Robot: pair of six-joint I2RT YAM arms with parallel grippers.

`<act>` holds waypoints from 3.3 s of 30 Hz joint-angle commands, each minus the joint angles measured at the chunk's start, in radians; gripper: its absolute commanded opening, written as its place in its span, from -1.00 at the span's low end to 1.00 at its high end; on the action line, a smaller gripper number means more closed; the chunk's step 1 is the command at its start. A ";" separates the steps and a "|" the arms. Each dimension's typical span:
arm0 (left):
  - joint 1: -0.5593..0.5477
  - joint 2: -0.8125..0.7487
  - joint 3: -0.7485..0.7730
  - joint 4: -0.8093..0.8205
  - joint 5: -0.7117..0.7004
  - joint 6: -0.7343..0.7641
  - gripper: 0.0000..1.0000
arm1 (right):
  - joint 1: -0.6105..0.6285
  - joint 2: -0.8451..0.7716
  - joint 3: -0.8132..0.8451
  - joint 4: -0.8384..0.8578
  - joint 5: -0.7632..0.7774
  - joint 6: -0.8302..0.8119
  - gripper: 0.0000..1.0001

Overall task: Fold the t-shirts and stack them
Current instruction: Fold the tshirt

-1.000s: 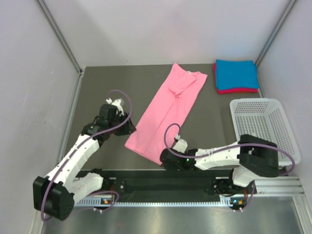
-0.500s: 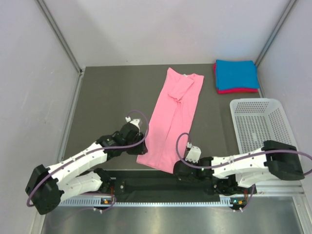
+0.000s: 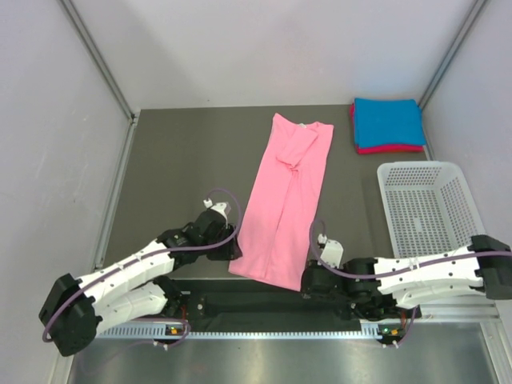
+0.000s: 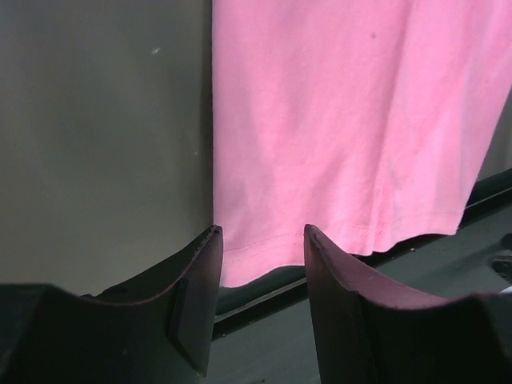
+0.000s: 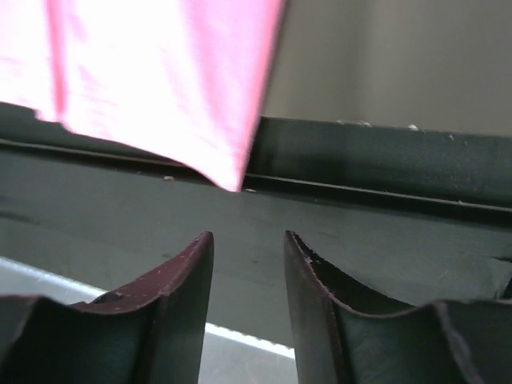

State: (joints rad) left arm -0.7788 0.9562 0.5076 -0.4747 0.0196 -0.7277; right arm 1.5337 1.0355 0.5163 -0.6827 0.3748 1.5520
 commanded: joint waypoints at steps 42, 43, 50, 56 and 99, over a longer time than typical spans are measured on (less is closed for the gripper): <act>-0.037 -0.217 0.027 -0.031 -0.058 -0.099 -0.15 | -1.506 1.264 1.407 0.359 -0.666 -1.122 -0.13; -0.037 -0.214 0.043 -0.039 -0.069 -0.092 -0.15 | -1.508 1.276 1.416 0.365 -0.681 -1.127 -0.15; -0.036 -0.191 0.088 -0.027 -0.115 -0.062 -0.13 | -1.520 1.359 1.466 0.408 -0.735 -1.138 -0.25; -0.036 -0.139 0.085 0.001 -0.110 -0.065 -0.14 | -1.518 1.403 1.476 0.483 -0.748 -1.083 -0.26; -0.027 0.139 0.123 0.099 -0.012 -0.012 0.04 | -1.580 1.223 1.601 0.338 -0.671 -1.034 0.22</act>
State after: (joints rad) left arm -0.8120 1.1332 0.5854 -0.3851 0.0326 -0.7765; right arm -0.0437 2.4390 2.1254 -0.2703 -0.3237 0.5507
